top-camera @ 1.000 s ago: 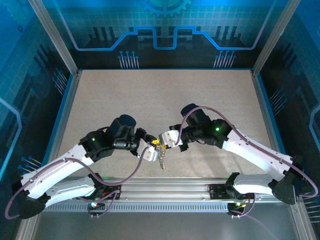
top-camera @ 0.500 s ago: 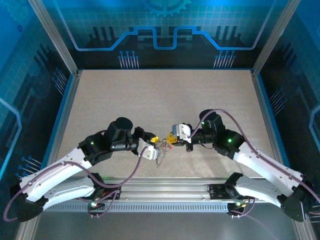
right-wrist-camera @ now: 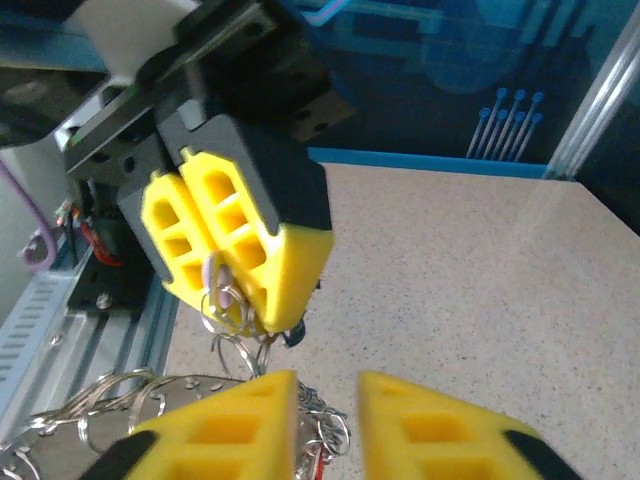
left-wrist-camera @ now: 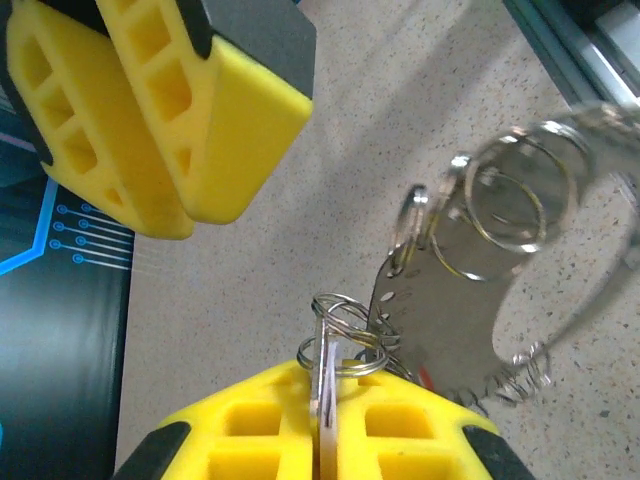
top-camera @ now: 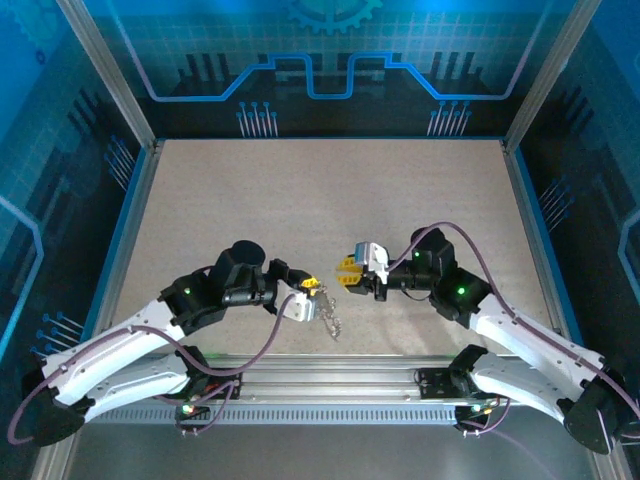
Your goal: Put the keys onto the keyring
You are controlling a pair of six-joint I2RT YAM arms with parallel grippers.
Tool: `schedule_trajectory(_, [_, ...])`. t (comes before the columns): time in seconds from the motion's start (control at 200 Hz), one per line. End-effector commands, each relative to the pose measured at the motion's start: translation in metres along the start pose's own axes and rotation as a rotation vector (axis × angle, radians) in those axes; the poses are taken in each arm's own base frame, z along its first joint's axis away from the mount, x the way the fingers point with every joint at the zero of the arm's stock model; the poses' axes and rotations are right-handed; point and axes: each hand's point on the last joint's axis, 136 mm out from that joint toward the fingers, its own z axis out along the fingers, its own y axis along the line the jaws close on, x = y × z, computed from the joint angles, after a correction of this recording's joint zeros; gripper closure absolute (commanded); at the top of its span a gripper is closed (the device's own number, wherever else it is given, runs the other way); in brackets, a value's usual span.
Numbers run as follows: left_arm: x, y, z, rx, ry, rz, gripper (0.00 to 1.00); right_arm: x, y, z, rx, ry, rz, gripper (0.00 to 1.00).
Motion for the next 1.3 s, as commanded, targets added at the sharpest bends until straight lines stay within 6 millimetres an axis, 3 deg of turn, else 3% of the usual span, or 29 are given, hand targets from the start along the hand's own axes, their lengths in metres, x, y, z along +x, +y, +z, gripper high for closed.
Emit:
schedule_trajectory(0.0, [-0.029,0.016,-0.016,-0.02,-0.099,0.021,1.0,0.003,0.023,-0.003,-0.155,0.076,-0.17,0.67])
schedule_trajectory(0.125, [-0.036,0.015,-0.019,0.006,-0.12,0.022,1.0,0.015,0.031,0.005,-0.237,0.153,-0.206,0.61])
schedule_trajectory(0.2, [-0.039,0.016,-0.019,0.01,-0.131,0.025,1.0,0.008,0.031,0.011,-0.264,0.171,-0.233,0.61])
schedule_trajectory(0.39, [-0.041,0.018,-0.017,0.019,-0.138,0.032,1.0,0.009,0.042,0.021,-0.356,0.241,-0.24,0.71])
schedule_trajectory(0.59, [-0.039,0.025,-0.015,-0.004,-0.119,0.018,1.0,0.004,0.048,0.023,-0.377,0.226,-0.197,0.75])
schedule_trajectory(0.82, [-0.039,0.029,-0.014,-0.035,-0.123,-0.012,1.0,0.002,0.041,0.029,-0.312,0.24,-0.152,0.87])
schedule_trajectory(1.121, [-0.034,0.032,-0.012,-0.042,-0.092,-0.013,1.0,0.007,0.049,0.028,-0.33,0.266,-0.153,0.86])
schedule_trajectory(1.226, [-0.032,0.032,-0.012,-0.043,-0.088,-0.015,1.0,0.003,0.054,0.023,-0.322,0.219,-0.219,0.76])
schedule_trajectory(1.296, [-0.032,0.031,-0.012,-0.043,-0.09,-0.016,1.0,0.001,0.053,0.021,-0.295,0.198,-0.259,0.75])
